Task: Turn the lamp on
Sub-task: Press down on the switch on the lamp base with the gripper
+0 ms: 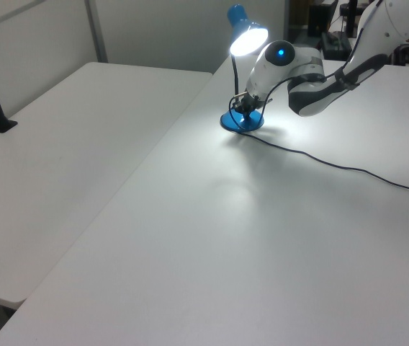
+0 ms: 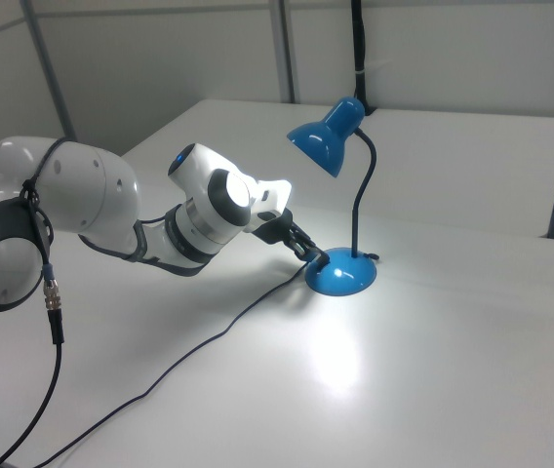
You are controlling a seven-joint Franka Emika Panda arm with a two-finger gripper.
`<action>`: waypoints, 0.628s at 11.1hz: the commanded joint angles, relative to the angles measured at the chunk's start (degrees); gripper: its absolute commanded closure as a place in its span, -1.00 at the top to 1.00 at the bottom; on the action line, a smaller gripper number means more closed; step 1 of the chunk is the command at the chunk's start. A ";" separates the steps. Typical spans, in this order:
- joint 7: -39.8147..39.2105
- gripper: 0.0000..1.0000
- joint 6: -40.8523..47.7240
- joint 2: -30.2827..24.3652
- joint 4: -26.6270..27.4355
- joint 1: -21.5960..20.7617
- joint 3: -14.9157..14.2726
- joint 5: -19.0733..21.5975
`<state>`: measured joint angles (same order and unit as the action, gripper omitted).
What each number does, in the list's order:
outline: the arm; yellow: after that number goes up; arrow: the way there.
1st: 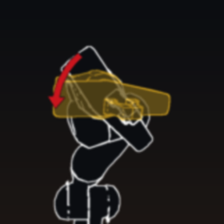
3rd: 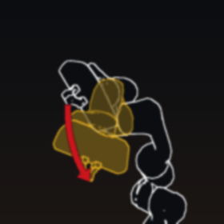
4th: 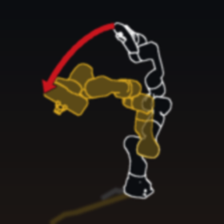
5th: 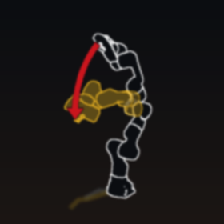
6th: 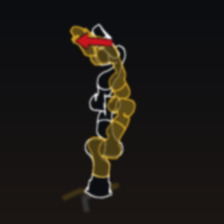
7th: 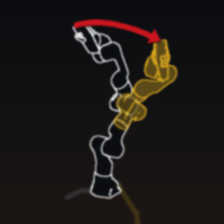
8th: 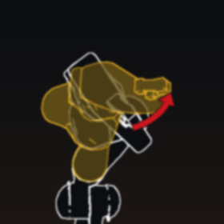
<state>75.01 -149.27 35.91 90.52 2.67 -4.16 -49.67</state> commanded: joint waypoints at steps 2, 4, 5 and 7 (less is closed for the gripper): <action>1.81 -1.00 -1.55 1.80 -1.66 0.40 -0.23 -2.72; 1.81 -1.00 -1.55 -3.01 0.95 0.40 0.20 -2.36; 1.90 -1.00 -1.55 -6.69 4.54 0.14 0.47 -2.28; 1.90 -1.00 -1.63 -13.64 12.45 -0.39 1.26 -2.19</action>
<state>75.22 -149.35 32.30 91.50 2.67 -3.85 -50.65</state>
